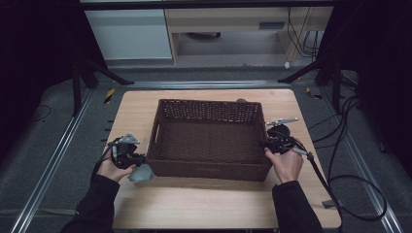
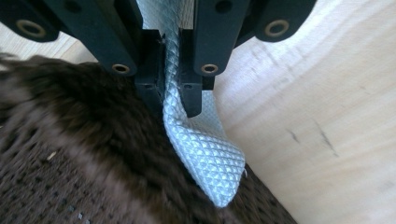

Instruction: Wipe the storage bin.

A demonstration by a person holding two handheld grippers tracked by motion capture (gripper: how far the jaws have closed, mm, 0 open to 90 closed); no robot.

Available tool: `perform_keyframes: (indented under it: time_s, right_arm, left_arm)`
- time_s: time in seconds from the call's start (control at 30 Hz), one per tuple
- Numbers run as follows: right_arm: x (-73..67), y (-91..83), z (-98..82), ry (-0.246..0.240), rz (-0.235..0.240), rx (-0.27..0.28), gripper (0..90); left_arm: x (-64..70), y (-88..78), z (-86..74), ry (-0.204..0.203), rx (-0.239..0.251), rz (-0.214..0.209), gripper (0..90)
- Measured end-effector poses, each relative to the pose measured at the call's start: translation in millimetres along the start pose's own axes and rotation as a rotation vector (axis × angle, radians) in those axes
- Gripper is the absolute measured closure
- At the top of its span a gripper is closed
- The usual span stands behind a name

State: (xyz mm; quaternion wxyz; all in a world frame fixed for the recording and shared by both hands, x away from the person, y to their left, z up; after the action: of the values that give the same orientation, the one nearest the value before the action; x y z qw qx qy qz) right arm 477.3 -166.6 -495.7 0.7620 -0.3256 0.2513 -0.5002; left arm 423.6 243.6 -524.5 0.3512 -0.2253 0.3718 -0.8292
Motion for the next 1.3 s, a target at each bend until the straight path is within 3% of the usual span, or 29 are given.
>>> perform_keyframes:
  time_s: [0.23,0.37,0.5,0.63,0.8,1.2,1.3]
  right_arm:
    - [-0.8,-9.3,7.3,-0.02,0.013,0.068,59.9]
    - [-2.5,-9.6,4.5,-0.045,0.025,0.049,58.0]
    - [-2.8,-7.0,-0.4,-0.055,0.027,0.023,58.5]
    - [-1.1,-3.8,-5.5,-0.052,0.031,0.0,60.3]
    - [-2.7,-2.6,-6.5,-0.039,0.051,0.002,65.4]
    - [-0.6,-1.8,-3.7,0.013,-0.001,0.006,72.0]
    - [-0.5,-0.5,-1.9,0.018,-0.006,0.006,72.0]
  left_arm:
    - [-1.6,8.5,-8.1,-0.013,-0.024,-0.015,83.0]
    - [-3.8,-6.8,4.8,-0.005,0.016,0.004,83.0]
    - [-2.2,-30.0,23.7,0.028,0.065,0.033,83.0]
    - [1.6,-42.2,31.2,0.054,0.08,0.049,83.0]
    - [3.7,-34.4,22.8,0.048,0.065,0.03,83.0]
    - [11.4,-4.2,-18.5,0.018,-0.02,-0.022,83.0]
    - [10.8,-0.6,-21.8,0.011,-0.032,-0.026,83.0]
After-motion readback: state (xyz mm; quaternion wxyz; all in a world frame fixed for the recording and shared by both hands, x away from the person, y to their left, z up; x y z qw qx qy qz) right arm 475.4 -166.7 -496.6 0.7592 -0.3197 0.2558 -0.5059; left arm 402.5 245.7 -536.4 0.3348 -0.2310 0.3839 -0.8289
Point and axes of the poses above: each handheld gripper's, and its own axes: y roughly forward along the jaws, z roughly out of its top, x roughly to its right, the point moved 10 cm from there along y, roughly forward along the jaws, and after that the axes turned 2 degrees about x, right-handed, at the moved point
